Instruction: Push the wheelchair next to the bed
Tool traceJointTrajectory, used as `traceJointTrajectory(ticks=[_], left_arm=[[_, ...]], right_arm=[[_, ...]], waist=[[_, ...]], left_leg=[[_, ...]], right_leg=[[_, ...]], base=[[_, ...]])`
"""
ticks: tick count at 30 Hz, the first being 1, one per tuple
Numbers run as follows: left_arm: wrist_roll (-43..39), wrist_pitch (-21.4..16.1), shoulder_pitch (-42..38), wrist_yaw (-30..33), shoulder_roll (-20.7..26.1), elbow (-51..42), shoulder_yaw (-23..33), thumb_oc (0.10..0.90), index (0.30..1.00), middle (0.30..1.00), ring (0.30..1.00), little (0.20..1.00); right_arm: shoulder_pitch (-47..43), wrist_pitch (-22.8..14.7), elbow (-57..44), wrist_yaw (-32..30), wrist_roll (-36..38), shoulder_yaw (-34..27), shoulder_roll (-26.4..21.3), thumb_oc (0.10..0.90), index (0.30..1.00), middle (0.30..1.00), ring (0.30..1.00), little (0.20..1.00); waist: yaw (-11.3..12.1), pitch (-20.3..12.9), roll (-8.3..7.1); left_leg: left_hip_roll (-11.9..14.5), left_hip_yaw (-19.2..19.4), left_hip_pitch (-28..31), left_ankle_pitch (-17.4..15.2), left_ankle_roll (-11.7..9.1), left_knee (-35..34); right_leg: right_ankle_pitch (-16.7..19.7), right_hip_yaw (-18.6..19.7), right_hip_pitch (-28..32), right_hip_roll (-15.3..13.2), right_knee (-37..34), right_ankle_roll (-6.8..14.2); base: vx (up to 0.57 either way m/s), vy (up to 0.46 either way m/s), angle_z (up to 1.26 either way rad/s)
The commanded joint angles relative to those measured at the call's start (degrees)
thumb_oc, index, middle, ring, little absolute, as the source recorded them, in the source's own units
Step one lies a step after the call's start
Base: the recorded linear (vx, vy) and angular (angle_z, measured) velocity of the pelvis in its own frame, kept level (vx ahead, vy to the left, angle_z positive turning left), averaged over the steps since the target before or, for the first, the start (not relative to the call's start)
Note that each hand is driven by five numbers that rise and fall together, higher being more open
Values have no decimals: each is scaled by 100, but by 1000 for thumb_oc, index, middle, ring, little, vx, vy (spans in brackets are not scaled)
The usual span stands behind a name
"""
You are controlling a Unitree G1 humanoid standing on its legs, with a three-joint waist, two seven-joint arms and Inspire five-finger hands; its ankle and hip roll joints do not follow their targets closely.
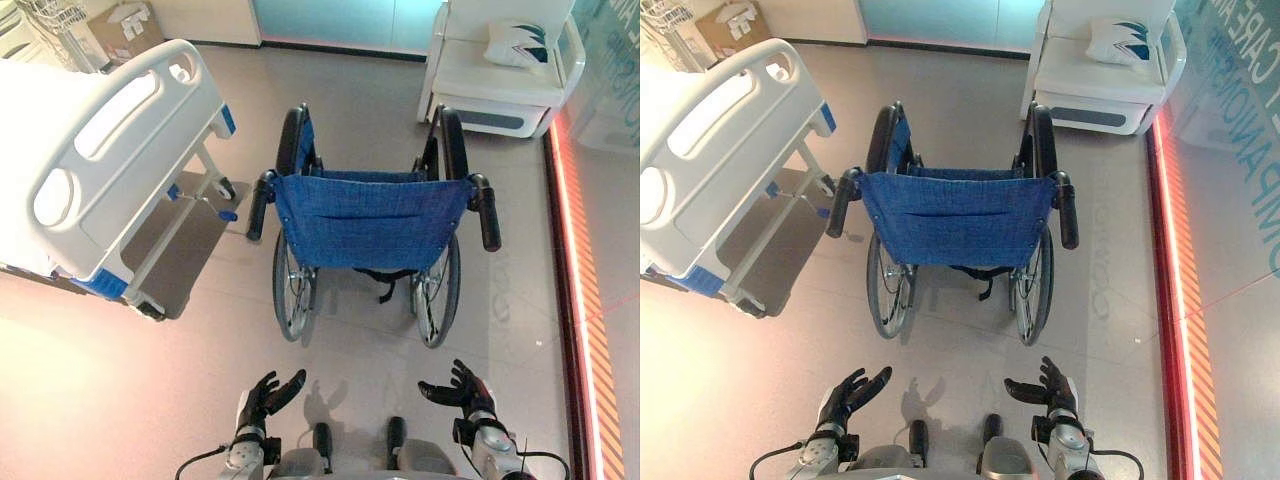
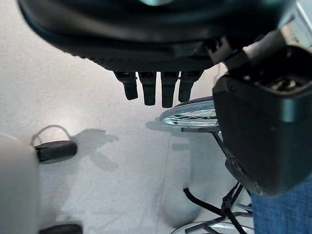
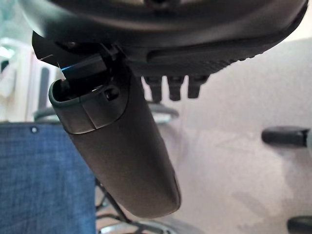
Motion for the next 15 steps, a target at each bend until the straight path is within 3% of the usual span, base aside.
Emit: traceJointTrajectory(ticks=[1,2,5,10,15], left_arm=[[42,-540,-232,196,0,-18,-92,800,900,900,900,900],[-279,-537,-229,11,-49,-8,-69,800,900,900,900,900],[-244,-537,-200,-174,-114,22,-49,800,900,900,900,900],[-341,-519,-167,-78,-130,-63,-128,800,900,900,900,900],[-718,-644,-240,178,32,-439,158,800,900,900,900,900]], right_arm=[[-310,-313,84,-24,-19,53,-157,800,900,900,900,900],[-295,-271,118,-25,111,30,-132,800,900,900,900,900],[-252,-293,155,0,81,-6,-121,800,900,900,900,900],[-251,-408,133,4,261,-19,-129,800,900,900,900,900],[-321,-368,-194,-274,461,-232,-304,800,900,900,900,900]], waist=[[48,-192,-4],[38,-204,-1],[27,-209,-7],[32,-228,-26],[54,-281,-74]], left_leg=[[-293,-129,-420,-636,121,504],[-291,-131,-402,-650,125,526],[-283,-125,-370,-679,127,564],[-230,-87,-304,-694,119,552],[-190,-77,-168,-693,101,466]], right_leg=[[-457,-172,-245,-97,481,-63],[-468,-151,-227,-87,490,-75],[-477,-134,-191,-83,504,-78],[-480,-127,-131,-56,477,-82],[-453,-115,-9,-36,395,-53]], base=[[56,1,0],[64,-5,0],[55,-11,-3],[43,-27,-1],[50,-43,-1]])
